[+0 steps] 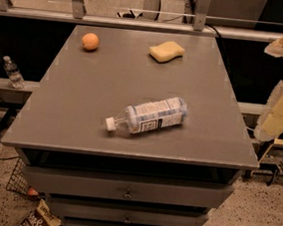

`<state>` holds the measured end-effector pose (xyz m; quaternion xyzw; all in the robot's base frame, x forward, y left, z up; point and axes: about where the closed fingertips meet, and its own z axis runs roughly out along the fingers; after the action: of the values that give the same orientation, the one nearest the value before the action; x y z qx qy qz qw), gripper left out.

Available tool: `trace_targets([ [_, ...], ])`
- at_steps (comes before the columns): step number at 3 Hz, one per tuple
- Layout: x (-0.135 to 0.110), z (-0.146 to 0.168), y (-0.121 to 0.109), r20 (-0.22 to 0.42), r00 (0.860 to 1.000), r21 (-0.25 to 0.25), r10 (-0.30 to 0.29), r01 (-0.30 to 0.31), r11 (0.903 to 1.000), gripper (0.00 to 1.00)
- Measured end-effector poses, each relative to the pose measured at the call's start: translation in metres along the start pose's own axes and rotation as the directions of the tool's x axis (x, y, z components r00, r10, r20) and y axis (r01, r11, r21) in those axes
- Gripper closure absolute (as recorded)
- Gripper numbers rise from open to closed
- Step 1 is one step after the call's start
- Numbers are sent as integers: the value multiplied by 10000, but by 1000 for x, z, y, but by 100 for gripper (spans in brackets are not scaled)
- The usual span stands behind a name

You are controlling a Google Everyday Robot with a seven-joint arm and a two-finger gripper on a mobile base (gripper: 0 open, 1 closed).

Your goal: Move blue plastic bottle near sponge

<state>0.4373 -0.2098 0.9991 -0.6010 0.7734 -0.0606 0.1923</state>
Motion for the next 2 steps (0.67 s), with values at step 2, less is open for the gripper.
trace_targets([
  [2,-23,17,-8,302,9982,-35,-522,523,9986,0],
])
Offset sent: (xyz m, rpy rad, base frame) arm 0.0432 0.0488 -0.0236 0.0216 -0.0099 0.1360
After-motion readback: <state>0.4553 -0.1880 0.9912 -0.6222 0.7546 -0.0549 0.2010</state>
